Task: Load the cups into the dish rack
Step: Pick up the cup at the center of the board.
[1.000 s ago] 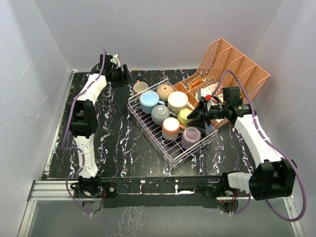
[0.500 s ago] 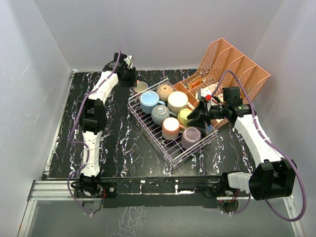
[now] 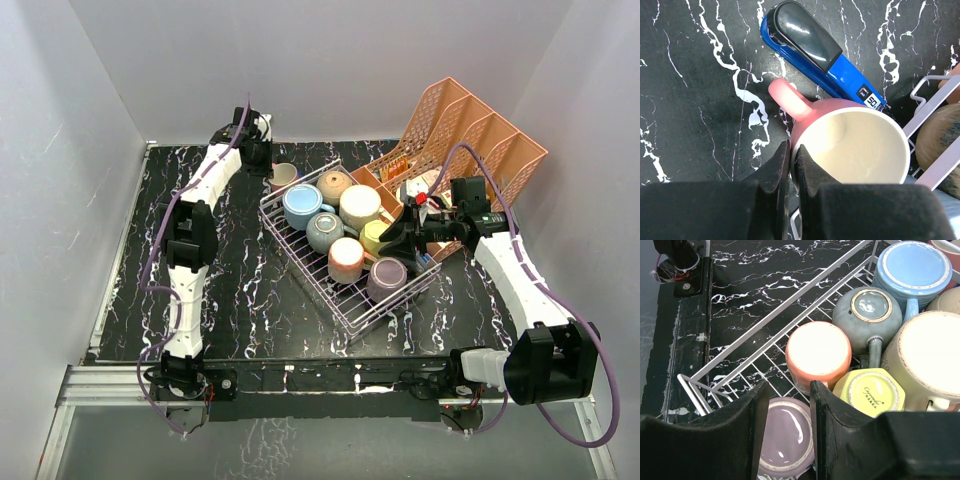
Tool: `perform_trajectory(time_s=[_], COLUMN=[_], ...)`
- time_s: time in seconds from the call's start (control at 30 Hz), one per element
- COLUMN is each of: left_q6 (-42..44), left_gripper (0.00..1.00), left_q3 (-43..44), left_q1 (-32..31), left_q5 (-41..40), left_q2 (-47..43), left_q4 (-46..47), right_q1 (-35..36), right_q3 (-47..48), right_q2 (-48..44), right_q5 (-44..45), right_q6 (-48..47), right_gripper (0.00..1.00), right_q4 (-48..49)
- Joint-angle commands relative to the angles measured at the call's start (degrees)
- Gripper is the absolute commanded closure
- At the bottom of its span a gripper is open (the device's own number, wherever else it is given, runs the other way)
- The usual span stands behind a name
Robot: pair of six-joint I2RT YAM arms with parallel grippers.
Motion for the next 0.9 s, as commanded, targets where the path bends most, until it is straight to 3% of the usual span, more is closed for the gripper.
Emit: perform_trajectory(time_s=[0.0,0.17,0.53,0.73,0.87], left_q6=[1.06,-1.18,-10.39,-14.51,-17.38], left_gripper=[1.0,1.0,1.0,1.0,1.0], left_q3=[-0.42,-6.42,-27.55,-43.13,-54.28], left_q1=[0.07,1.58,11.67,15.86,17.33], left_q5=[-0.67,-5.09,-7.16,-5.66,-0.05], left_q2=[-2.28,-8.24,-25.98,-38.76,-49.14], left_q4=[1.31,7.66,23.07,29.81,33.59], right_q1=[-0.74,-1.4,-2.72,-3.24,-3.39], right_q3=[-0.12,-0.38,-0.95,-1.54,-2.83], right_q2=[0.0,0.23,0.84,0.21,-1.02], right_q5=[-0.55,-1.53,-4.61,-5.07,-5.38], right_q6=[0.13,0.08,-2.13,-3.87,-5.37], right_gripper=[0.59,0.59,0.59,0.59,0.59], right_q4=[2.32,2.26,0.95,0.16,0.01])
